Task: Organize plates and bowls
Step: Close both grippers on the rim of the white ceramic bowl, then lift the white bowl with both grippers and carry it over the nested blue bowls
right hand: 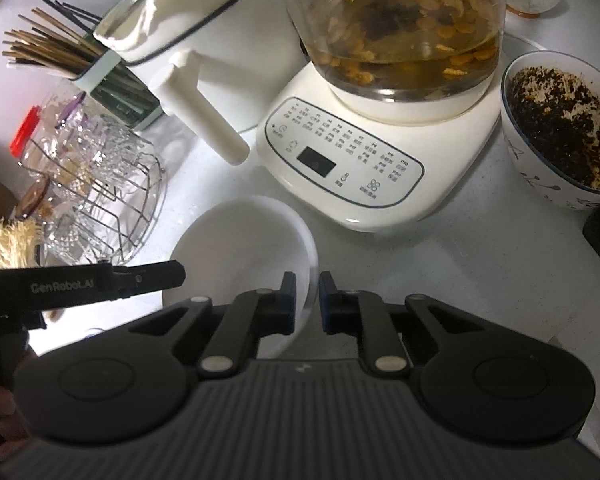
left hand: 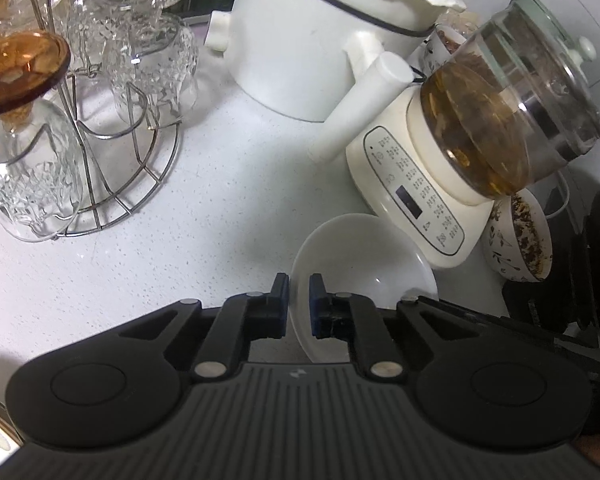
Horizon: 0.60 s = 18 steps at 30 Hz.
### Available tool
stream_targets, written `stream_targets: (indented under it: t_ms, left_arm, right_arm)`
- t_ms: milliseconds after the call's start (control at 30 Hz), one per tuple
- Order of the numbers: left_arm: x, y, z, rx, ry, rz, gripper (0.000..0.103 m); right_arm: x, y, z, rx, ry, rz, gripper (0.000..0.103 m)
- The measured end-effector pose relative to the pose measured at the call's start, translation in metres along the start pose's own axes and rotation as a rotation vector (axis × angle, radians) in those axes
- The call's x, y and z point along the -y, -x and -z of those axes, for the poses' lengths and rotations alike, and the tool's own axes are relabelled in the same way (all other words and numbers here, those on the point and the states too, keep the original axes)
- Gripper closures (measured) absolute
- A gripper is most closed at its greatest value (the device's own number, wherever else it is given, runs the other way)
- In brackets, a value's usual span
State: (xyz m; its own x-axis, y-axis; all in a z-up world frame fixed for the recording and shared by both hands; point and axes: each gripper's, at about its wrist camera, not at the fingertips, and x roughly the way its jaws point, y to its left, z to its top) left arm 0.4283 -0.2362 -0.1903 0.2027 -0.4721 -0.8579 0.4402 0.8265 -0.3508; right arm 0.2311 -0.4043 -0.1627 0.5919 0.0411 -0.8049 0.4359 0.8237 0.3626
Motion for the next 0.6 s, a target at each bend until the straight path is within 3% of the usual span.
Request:
stream_targets:
  t_ms: [600]
  left_arm:
    - [0.014, 0.09, 0.004, 0.123, -0.032, 0.065, 0.09]
  right_arm:
    - [-0.027, 0.071, -0.004, 0.128, 0.04, -0.065, 0.088]
